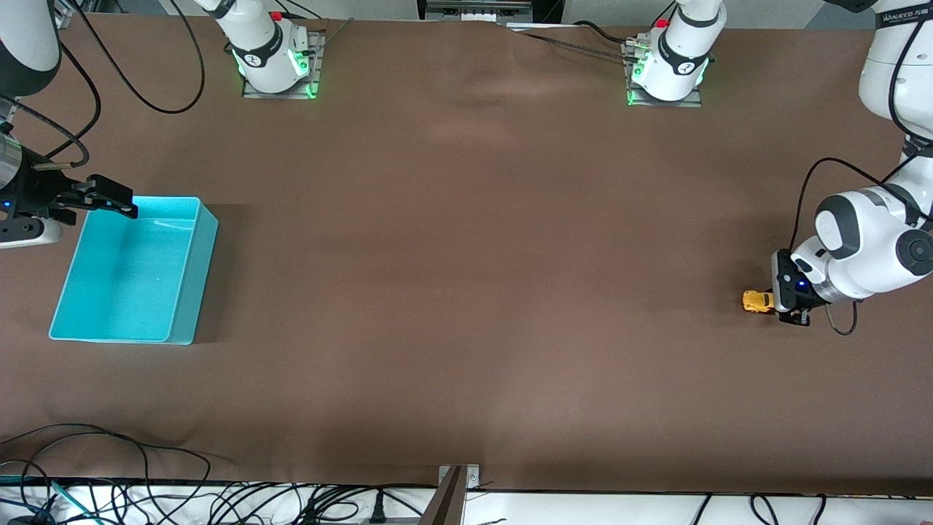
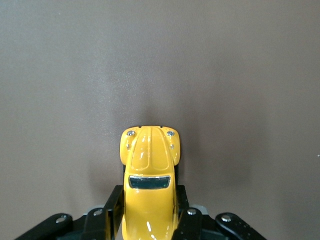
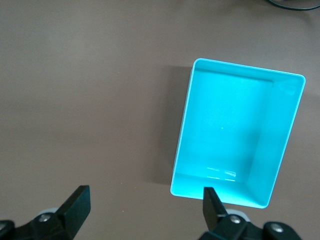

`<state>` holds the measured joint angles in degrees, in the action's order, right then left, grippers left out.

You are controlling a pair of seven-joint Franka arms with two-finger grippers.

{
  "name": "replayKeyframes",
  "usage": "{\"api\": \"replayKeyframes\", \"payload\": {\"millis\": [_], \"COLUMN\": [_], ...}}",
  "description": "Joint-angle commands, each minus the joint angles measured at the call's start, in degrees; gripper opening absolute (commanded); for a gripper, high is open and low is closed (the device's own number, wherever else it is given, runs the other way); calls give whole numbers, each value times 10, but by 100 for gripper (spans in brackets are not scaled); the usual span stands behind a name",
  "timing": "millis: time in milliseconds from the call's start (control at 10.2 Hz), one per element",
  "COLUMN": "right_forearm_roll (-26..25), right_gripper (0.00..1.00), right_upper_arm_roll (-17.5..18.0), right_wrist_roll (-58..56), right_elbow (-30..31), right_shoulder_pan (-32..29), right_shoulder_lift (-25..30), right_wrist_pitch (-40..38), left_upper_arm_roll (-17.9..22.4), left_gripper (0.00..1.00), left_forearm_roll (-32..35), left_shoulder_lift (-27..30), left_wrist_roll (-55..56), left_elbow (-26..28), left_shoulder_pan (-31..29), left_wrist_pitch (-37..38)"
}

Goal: Wind up and store yellow beetle car
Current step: 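Drag the held car backward along the table with the left gripper, then open the left gripper, releasing the car to roll toward the blue box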

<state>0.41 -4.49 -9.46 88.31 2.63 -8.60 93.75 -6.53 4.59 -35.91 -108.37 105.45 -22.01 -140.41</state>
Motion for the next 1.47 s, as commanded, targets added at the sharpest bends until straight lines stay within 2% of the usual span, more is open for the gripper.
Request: {"api": "replayKeyframes", "payload": {"millis": [0,98,196,393,786,982,1375], "right_forearm_roll": [11,11,12,12,12,11,12], "right_gripper": [100,100,100,100,100,100,100], "right_upper_arm_roll": [0,1,0,0,-3,-5,-11], "right_wrist_roll": [-17,-27,-27,-28,-62,-123,-248], "right_elbow": [-9,-9,-9,-9,-9,-9,-8], "right_shoulder_pan": [-1,-1,-1,-1,-1,-2,-3], "right_shoulder_lift": [3,3,3,3,4,5,6], "right_wrist_pitch": [-13,-21,-27,-28,-29,-45,-79], "left_upper_arm_roll": [-2,-4,-18,-46,-55,-61,-81], "left_gripper": [45,99,100,100,100,100,100], "left_forearm_roll": [10,11,7,6,-1,-3,-3], "left_shoulder_lift": [-43,-37,-20,22,36,50,94], "left_wrist_roll": [-18,-21,-36,-39,-19,44,192], "left_elbow": [-24,-25,-26,-44,-118,-154,-193], "left_shoulder_pan": [-8,-20,-21,-20,-13,-13,-12], "left_wrist_pitch": [-8,-7,8,87,194,276,405]}}
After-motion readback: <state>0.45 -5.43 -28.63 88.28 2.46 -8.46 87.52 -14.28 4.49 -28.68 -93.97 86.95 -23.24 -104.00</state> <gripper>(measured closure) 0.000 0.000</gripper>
